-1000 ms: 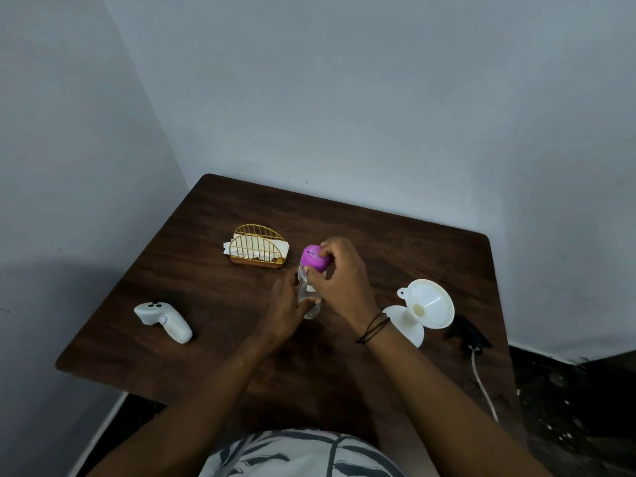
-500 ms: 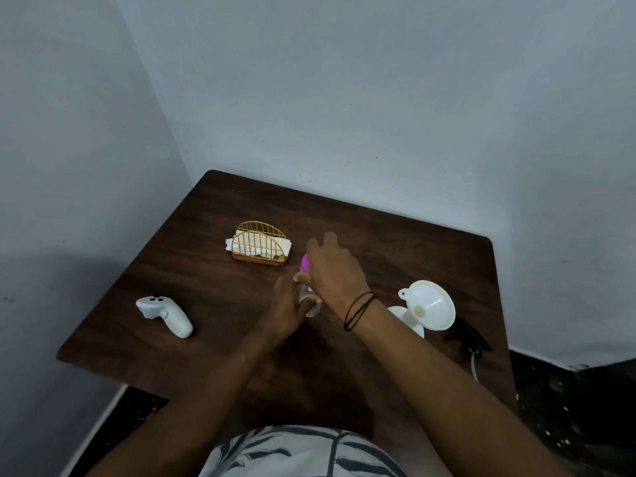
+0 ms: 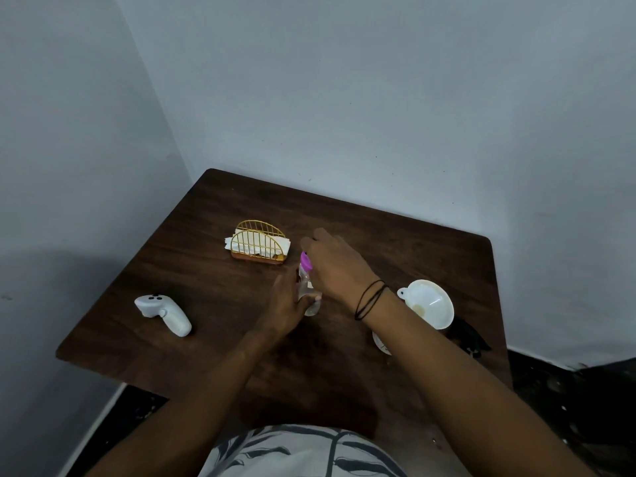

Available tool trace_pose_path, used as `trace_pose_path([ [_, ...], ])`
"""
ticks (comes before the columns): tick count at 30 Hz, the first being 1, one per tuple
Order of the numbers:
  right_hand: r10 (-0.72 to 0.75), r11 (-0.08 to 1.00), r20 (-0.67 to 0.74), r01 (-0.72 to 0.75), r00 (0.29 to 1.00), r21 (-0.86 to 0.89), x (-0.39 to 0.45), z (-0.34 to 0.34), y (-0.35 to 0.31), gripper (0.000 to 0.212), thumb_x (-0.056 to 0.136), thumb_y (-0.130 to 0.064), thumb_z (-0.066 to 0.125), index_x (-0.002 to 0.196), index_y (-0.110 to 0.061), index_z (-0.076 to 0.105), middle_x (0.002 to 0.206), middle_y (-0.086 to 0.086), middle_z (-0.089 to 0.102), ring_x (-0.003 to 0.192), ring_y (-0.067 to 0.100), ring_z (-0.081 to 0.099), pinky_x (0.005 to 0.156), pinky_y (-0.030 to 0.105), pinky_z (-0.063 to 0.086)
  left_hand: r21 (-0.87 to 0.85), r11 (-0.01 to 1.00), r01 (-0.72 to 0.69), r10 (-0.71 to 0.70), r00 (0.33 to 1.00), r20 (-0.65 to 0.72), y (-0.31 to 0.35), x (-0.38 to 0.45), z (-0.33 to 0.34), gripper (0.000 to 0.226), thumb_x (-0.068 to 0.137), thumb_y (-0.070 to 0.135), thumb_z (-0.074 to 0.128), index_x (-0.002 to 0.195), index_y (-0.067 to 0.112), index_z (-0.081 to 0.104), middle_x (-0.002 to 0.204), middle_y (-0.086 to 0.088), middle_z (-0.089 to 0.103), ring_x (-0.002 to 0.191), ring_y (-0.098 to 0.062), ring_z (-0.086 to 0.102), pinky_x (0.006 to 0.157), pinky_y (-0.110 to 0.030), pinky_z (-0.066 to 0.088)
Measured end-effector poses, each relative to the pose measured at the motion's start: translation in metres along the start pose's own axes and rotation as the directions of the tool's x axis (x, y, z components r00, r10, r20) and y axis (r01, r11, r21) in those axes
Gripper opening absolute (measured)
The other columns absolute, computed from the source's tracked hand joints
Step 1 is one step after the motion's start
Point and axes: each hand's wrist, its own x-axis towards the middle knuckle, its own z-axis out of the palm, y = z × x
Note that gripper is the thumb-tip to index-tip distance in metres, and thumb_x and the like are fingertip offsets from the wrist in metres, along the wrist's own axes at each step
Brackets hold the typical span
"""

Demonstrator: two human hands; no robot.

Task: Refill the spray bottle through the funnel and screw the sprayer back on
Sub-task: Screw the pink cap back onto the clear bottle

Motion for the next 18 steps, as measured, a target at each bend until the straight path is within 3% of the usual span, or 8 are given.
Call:
trace_pose_path([
  [5, 0.033, 0.999, 0.032, -0.034, 0.999, 0.012, 0.001, 0.0011, -0.0002, 0.037, 0.082, -0.017, 0.073, 0.116, -0.014, 0.06, 0.107, 0.007, 0.054, 0.092, 0.022, 0.056, 0.069, 0.031, 0.045, 0.021, 0.999, 0.026, -0.026, 1.0, 0.002, -0.0047, 0.0002, 0.0021, 0.055, 0.087, 0.036, 0.069, 0.136, 0.028, 0.045, 0.135, 0.0, 0.056, 0.126, -0.019, 0.053, 0.1, -0.051, 0.05],
  [8, 0.143, 0.989, 0.013, -0.143, 0.99, 0.021, 0.004, 0.0039, -0.0003, 0.038, 0.081, -0.039, 0.074, 0.105, -0.013, 0.061, 0.088, 0.001, 0.05, 0.075, 0.015, 0.049, 0.061, 0.029, 0.037, 0.07, 0.997, 0.015, -0.013, 1.0, -0.027, -0.007, -0.0026, 0.0054, 0.043, 0.088, 0.039, 0.066, 0.126, 0.03, 0.05, 0.126, 0.0, 0.057, 0.117, -0.017, 0.055, 0.094, -0.049, 0.052],
  [11, 0.241, 0.963, -0.058, -0.246, 0.969, -0.109, 0.0063, 0.0063, -0.0022, 0.047, 0.081, -0.065, 0.061, 0.079, -0.018, 0.053, 0.062, -0.006, 0.036, 0.055, 0.012, 0.038, 0.053, 0.027, 0.031, 0.091, 0.996, 0.017, -0.016, 1.0, -0.005, -0.0049, 0.0, 0.0051, 0.042, 0.085, 0.042, 0.065, 0.122, 0.042, 0.045, 0.123, 0.008, 0.054, 0.116, -0.013, 0.054, 0.093, -0.04, 0.053],
  [13, 0.285, 0.944, -0.064, -0.291, 0.956, -0.154, 0.0068, 0.0062, -0.0022, 0.055, 0.082, -0.073, 0.05, 0.073, -0.019, 0.047, 0.058, -0.005, 0.035, 0.053, 0.013, 0.039, 0.052, 0.027, 0.031, 0.085, 0.996, 0.01, -0.01, 1.0, 0.008, -0.0051, 0.0045, 0.0059, 0.047, 0.087, 0.03, 0.07, 0.128, 0.031, 0.048, 0.125, 0.006, 0.058, 0.118, -0.013, 0.056, 0.096, -0.042, 0.053],
  [16, 0.28, 0.948, -0.044, -0.283, 0.959, -0.143, 0.0076, 0.0068, -0.0005, 0.053, 0.084, -0.07, 0.052, 0.083, -0.017, 0.058, 0.061, -0.004, 0.038, 0.061, 0.015, 0.047, 0.055, 0.028, 0.035, 0.083, 0.996, 0.012, -0.011, 1.0, -0.013, -0.0062, 0.0052, 0.0067, 0.052, 0.086, 0.024, 0.072, 0.13, 0.032, 0.045, 0.125, 0.009, 0.056, 0.118, -0.009, 0.054, 0.097, -0.042, 0.053],
  [18, 0.275, 0.958, 0.02, -0.272, 0.961, -0.092, 0.0081, 0.0056, -0.0023, 0.05, 0.085, -0.061, 0.06, 0.101, -0.014, 0.061, 0.074, -0.002, 0.051, 0.069, 0.016, 0.05, 0.058, 0.03, 0.037, 0.072, 0.997, 0.018, -0.016, 1.0, -0.02, -0.0065, 0.0026, 0.0057, 0.05, 0.086, 0.027, 0.071, 0.125, 0.04, 0.044, 0.125, 0.008, 0.052, 0.117, -0.011, 0.053, 0.096, -0.043, 0.053],
])
